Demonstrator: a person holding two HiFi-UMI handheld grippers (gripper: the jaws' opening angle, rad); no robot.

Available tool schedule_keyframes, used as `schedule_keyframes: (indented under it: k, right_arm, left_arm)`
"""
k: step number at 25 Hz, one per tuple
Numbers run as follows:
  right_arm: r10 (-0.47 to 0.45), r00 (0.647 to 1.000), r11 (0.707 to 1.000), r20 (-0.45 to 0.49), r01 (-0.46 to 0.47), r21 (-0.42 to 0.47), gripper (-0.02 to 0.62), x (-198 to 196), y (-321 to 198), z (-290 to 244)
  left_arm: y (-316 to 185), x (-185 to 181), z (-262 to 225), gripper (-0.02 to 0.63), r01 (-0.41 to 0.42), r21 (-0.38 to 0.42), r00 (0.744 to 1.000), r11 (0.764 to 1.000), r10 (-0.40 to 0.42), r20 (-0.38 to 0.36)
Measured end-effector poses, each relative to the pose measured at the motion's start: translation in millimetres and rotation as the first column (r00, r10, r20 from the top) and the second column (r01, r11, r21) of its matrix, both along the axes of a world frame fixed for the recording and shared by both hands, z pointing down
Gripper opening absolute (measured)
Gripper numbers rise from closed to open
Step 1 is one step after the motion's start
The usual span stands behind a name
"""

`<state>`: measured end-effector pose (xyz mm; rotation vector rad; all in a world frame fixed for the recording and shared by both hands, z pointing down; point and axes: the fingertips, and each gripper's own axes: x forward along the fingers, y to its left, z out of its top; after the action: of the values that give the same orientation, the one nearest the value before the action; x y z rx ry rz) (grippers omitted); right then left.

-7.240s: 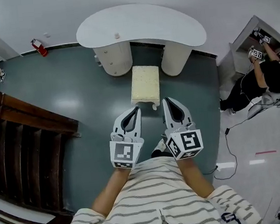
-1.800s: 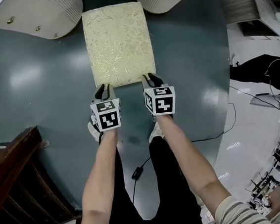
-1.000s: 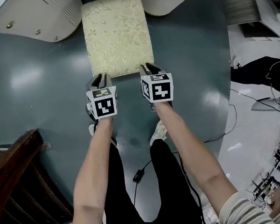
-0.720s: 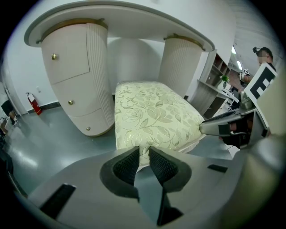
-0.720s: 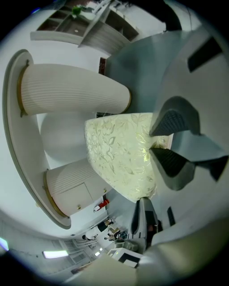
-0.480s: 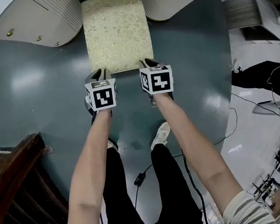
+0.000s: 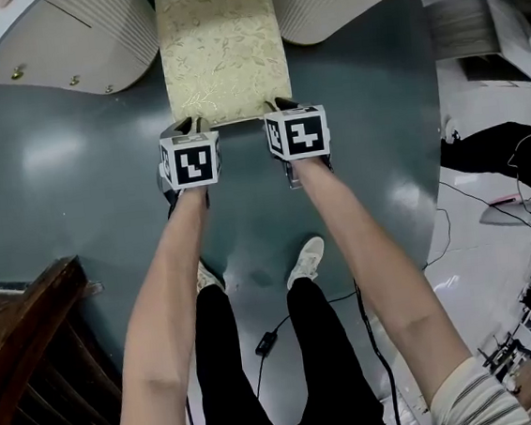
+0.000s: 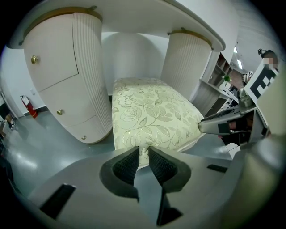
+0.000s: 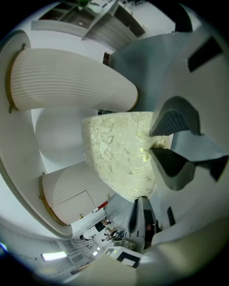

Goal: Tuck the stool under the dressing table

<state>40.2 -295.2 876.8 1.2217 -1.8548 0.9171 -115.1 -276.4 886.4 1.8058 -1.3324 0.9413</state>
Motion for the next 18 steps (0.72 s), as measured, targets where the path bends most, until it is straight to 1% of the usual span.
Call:
schedule_keyframes:
  k: [8, 15, 18]
  right_arm:
    - [-0.012, 1.000, 1.000, -0.003, 0.012, -0.014, 0.083, 16, -50, -6]
    - [-0.029, 1.000, 1.000, -0.008, 0.029, -0.010, 0.083, 12, -67, 4]
    - [-0.034, 0.999, 0.999, -0.007, 0.034, 0.002, 0.083, 15, -80, 4]
  left_arm:
    - [-50, 18, -9, 0.061, -0.009, -0.013, 1.000, 1.000, 0.009, -0.004]
    - [-66, 16, 2, 0.061, -0.009, -0.017, 1.000, 1.000, 0.009, 0.003]
    - [-81, 16, 3, 0.061, -0.016, -0.006, 1.000, 1.000, 0.016, 0.021]
